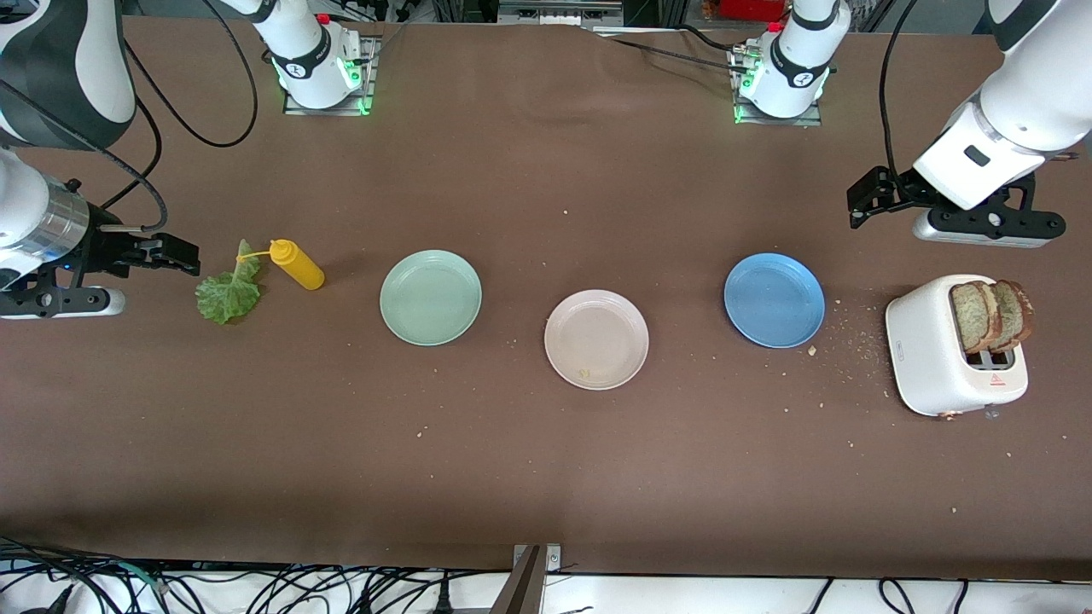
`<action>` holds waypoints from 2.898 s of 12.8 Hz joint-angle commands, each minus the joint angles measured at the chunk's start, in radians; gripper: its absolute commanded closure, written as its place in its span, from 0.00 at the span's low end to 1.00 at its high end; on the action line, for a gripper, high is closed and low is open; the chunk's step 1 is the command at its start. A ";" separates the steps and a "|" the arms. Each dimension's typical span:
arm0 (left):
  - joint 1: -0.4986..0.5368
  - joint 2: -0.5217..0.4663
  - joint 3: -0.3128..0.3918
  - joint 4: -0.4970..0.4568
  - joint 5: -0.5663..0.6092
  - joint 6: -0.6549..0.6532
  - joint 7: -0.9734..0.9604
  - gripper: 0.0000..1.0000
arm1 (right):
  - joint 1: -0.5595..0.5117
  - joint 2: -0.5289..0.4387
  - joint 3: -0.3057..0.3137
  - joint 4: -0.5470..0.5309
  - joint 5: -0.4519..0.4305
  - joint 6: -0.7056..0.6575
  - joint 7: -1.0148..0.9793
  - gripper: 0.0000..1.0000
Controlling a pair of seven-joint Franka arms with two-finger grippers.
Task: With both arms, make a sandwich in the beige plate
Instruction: 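Move the left gripper over the bread slices in the white toaster, then grasp one bread slice in the toaster with the left gripper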
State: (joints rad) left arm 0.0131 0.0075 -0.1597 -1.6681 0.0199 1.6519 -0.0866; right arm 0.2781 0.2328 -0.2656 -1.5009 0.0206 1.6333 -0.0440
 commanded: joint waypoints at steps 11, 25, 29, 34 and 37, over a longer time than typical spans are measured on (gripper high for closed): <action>0.174 0.247 -0.001 0.146 0.116 0.084 0.148 0.00 | 0.004 -0.003 -0.001 -0.010 -0.007 -0.004 0.013 0.00; 0.324 0.368 0.000 0.102 0.117 0.207 0.323 0.00 | 0.003 -0.017 -0.001 -0.004 -0.004 -0.015 0.013 0.00; 0.340 0.384 0.000 0.087 0.153 0.207 0.326 0.01 | 0.004 -0.032 -0.001 -0.002 0.007 -0.046 0.015 0.00; 0.373 0.422 -0.001 0.085 0.149 0.212 0.326 0.27 | 0.004 -0.056 0.000 -0.001 0.013 -0.085 0.016 0.00; 0.395 0.443 -0.003 0.085 0.137 0.212 0.324 0.72 | 0.004 -0.069 -0.001 -0.001 0.013 -0.096 0.015 0.00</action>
State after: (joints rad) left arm 0.3896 0.4462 -0.1513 -1.5779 0.1495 1.8499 0.2218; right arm 0.2783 0.1870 -0.2658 -1.5010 0.0241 1.5614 -0.0427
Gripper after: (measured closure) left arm 0.339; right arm 0.000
